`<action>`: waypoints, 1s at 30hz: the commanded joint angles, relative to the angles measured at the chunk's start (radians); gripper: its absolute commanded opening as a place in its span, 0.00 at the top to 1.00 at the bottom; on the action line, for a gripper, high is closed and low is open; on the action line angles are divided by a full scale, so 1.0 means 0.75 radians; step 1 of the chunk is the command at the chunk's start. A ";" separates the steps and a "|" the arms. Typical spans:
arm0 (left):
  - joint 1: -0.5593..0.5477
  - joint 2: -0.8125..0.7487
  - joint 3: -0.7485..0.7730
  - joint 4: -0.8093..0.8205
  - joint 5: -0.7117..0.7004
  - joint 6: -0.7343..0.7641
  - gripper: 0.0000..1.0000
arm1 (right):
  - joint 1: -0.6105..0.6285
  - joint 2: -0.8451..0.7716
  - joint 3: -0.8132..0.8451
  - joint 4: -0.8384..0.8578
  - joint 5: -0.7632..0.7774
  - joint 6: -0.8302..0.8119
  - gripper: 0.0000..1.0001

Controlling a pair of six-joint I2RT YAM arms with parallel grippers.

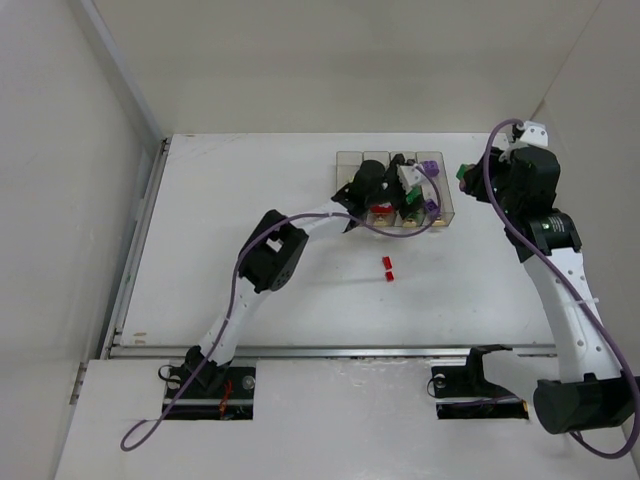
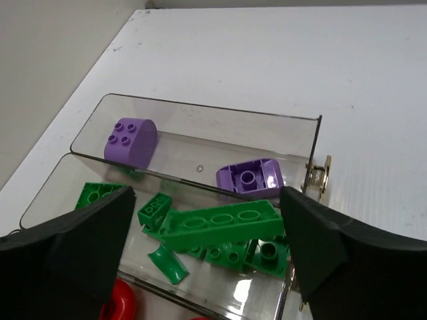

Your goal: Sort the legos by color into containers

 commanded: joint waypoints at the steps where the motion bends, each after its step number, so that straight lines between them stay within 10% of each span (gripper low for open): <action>1: 0.002 -0.160 -0.107 0.103 0.029 0.064 0.08 | -0.007 -0.020 0.062 -0.012 0.004 -0.045 1.00; 12: 0.015 -0.434 -0.340 0.054 0.152 0.297 0.00 | -0.007 -0.020 0.050 0.076 -0.276 -0.163 1.00; 21: 0.001 -0.950 -0.776 -0.062 0.230 0.749 0.00 | -0.020 0.192 0.062 0.051 -1.115 -0.352 1.00; 30: -0.040 -1.024 -0.744 -0.375 0.213 0.989 0.10 | -0.020 0.209 0.028 0.098 -1.209 -0.291 1.00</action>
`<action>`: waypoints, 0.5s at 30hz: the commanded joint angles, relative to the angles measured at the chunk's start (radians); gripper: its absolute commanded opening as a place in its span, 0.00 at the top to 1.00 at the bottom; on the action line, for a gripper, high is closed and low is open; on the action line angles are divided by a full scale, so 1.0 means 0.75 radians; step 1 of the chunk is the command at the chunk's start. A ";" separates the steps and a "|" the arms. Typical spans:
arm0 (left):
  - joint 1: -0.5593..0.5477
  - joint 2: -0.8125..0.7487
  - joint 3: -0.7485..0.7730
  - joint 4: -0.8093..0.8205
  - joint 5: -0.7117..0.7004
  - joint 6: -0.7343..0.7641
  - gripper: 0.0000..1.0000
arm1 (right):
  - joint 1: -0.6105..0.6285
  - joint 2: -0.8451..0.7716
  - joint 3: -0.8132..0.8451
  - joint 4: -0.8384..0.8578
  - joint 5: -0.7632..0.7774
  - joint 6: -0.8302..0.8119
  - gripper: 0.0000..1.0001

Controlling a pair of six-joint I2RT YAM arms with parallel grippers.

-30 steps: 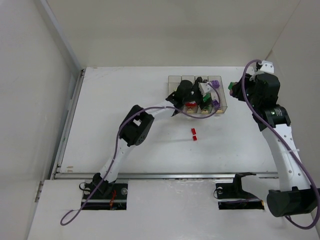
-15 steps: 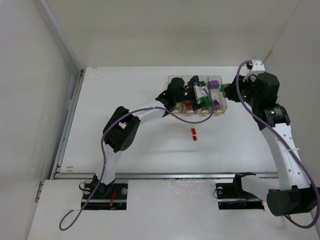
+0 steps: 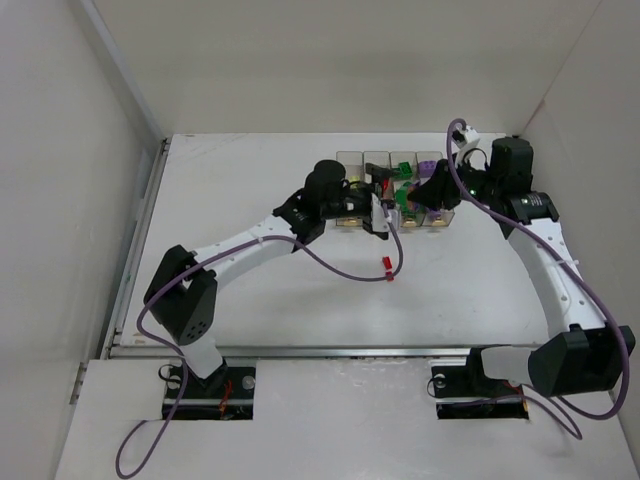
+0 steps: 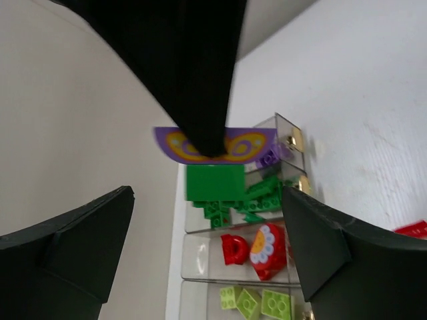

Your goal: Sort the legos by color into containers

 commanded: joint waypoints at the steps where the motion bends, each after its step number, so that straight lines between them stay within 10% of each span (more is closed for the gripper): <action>1: -0.004 -0.007 0.039 -0.175 0.017 0.126 0.11 | -0.010 -0.035 0.008 0.105 -0.106 0.003 1.00; 10: -0.029 0.018 0.079 -0.112 0.019 0.038 0.43 | -0.010 -0.076 -0.056 0.118 -0.118 0.029 1.00; 15: -0.041 0.018 0.067 -0.077 0.007 0.024 0.40 | -0.010 -0.088 -0.072 0.118 -0.106 0.029 1.00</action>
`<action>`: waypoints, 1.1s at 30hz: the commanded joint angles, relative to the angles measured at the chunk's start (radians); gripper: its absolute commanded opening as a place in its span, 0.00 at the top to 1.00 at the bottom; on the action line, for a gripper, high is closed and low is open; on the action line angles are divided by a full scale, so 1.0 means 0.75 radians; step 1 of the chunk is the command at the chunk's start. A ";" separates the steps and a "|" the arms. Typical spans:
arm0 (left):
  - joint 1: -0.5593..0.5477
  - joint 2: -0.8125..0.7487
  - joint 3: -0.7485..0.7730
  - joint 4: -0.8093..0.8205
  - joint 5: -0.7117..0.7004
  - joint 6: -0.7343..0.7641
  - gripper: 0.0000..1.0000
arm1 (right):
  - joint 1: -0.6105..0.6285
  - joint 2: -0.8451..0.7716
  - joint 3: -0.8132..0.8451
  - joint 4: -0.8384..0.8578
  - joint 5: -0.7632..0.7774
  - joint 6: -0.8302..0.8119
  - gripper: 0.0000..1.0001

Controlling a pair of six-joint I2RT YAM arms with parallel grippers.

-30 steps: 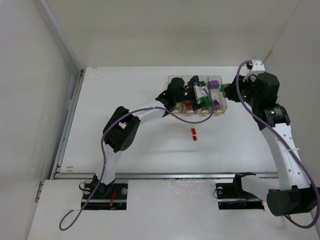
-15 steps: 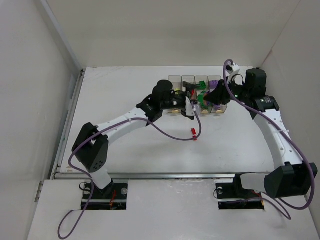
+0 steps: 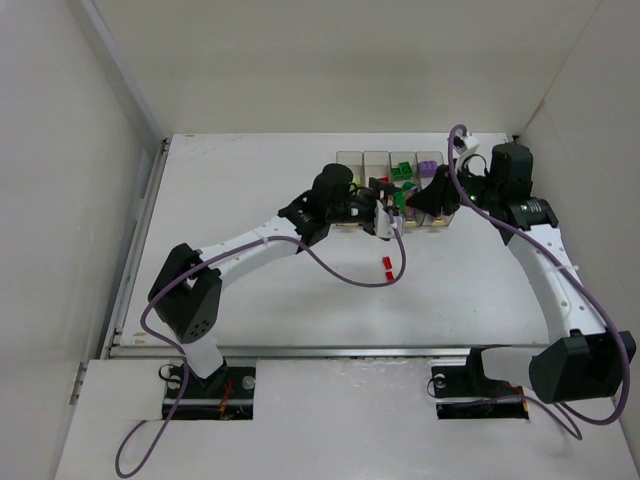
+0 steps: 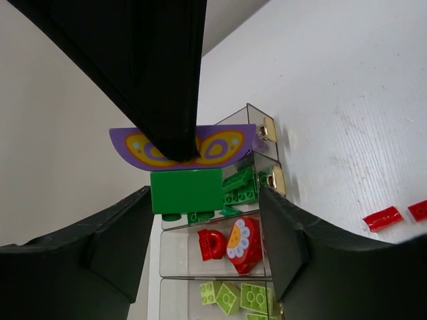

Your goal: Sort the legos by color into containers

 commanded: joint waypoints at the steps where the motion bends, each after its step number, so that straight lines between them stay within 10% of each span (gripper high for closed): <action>1: -0.012 -0.014 0.051 0.079 0.012 -0.032 0.39 | -0.010 -0.046 -0.010 0.078 -0.034 0.004 1.00; 10: -0.012 -0.014 0.037 0.128 0.012 -0.045 0.57 | -0.010 -0.031 -0.035 0.090 -0.022 0.016 1.00; 17: -0.012 0.013 0.037 0.128 0.012 -0.045 1.00 | -0.010 -0.031 -0.061 0.131 -0.009 0.057 1.00; 33: 0.195 0.287 0.247 0.010 -0.062 -0.509 1.00 | -0.026 0.320 0.241 -0.014 0.455 0.088 1.00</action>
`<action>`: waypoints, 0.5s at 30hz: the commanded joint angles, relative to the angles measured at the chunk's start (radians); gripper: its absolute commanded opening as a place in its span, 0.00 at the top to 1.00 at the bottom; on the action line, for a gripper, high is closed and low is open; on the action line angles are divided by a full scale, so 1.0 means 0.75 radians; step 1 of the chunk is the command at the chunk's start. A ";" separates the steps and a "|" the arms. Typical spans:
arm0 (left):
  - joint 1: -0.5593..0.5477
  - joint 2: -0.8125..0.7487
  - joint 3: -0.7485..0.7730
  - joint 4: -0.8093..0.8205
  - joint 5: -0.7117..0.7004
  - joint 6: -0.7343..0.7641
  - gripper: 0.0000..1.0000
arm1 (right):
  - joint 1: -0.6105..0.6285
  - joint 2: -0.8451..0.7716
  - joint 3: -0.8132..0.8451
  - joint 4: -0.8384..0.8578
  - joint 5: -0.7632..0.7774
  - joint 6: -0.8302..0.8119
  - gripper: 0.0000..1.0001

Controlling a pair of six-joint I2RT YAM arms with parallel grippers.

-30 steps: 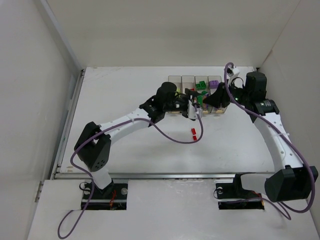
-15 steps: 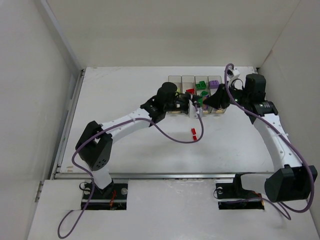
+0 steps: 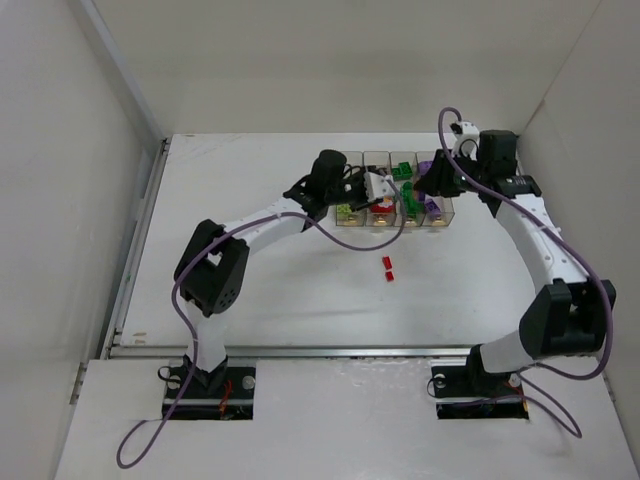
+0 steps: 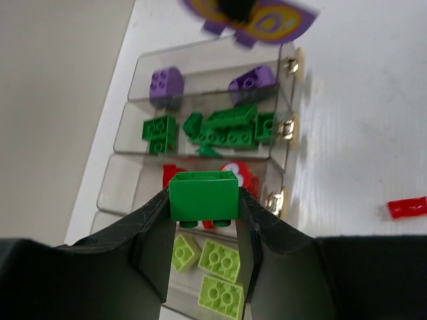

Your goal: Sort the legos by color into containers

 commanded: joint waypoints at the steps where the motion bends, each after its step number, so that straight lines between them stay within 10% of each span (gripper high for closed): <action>1: 0.057 0.013 0.108 -0.012 0.031 -0.123 1.00 | -0.001 0.042 0.101 0.006 0.104 0.002 1.00; 7: 0.086 0.115 0.208 -0.026 0.057 -0.123 1.00 | -0.014 0.299 0.234 -0.013 0.634 0.051 0.91; 15: 0.086 0.235 0.280 0.137 0.125 -0.157 1.00 | -0.040 0.609 0.461 -0.084 0.788 -0.033 0.24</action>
